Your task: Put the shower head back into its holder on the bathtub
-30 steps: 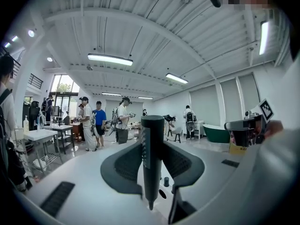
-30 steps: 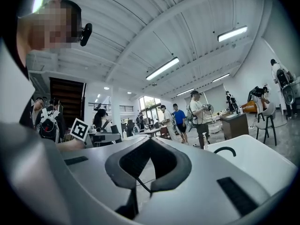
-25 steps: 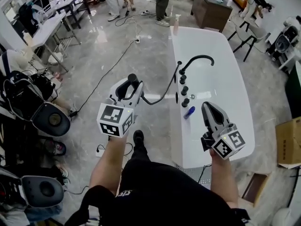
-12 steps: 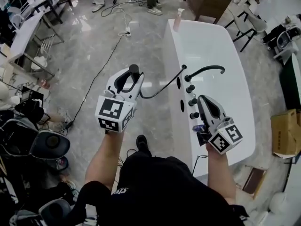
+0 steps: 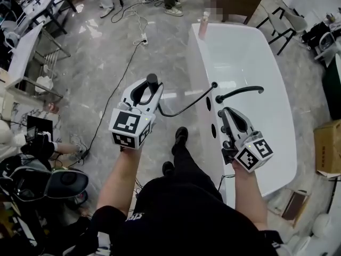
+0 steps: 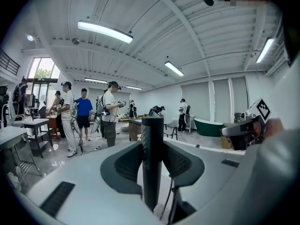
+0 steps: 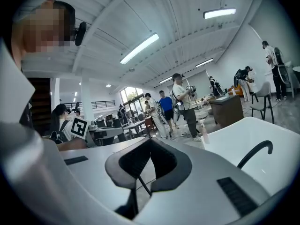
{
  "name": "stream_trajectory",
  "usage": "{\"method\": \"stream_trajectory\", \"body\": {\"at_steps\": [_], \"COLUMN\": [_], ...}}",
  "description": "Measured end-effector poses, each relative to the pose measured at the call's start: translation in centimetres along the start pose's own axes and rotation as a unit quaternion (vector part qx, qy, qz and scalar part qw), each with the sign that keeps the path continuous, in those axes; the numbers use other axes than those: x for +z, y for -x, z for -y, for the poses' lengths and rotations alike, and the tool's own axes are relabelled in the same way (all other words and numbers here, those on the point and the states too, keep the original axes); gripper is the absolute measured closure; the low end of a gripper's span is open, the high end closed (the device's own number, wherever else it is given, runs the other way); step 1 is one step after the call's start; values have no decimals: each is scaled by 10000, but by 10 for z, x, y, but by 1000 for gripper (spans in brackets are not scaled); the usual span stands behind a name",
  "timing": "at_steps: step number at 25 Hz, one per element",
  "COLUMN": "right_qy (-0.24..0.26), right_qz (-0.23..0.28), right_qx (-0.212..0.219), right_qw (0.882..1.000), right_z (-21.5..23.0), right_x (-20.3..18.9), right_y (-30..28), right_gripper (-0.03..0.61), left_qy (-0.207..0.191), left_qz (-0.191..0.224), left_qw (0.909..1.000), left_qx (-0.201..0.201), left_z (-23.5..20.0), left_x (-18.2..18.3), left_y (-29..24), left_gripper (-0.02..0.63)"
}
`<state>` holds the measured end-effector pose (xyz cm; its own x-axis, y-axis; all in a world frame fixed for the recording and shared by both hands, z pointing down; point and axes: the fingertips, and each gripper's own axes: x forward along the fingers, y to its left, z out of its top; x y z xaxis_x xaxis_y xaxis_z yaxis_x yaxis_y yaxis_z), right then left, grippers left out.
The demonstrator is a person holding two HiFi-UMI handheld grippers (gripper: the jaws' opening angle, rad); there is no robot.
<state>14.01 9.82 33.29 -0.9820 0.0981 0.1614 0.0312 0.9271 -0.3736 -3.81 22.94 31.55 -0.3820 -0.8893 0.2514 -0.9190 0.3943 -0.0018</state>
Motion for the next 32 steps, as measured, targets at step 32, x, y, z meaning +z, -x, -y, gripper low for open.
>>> {"method": "stream_trajectory", "body": {"at_steps": [32], "right_qy": [-713], "right_qz": [-106], "right_qx": [-2614], "right_qw": [9625], "right_z": [236], "right_x": [45], "right_y": [-187], "right_gripper": [522], "left_qy": [-656], "left_qz": [188], "left_qw": [9577], "left_qx": [-2795], "left_z": [-73], "left_x": [88], "left_y": [-372], "left_gripper": [471]}}
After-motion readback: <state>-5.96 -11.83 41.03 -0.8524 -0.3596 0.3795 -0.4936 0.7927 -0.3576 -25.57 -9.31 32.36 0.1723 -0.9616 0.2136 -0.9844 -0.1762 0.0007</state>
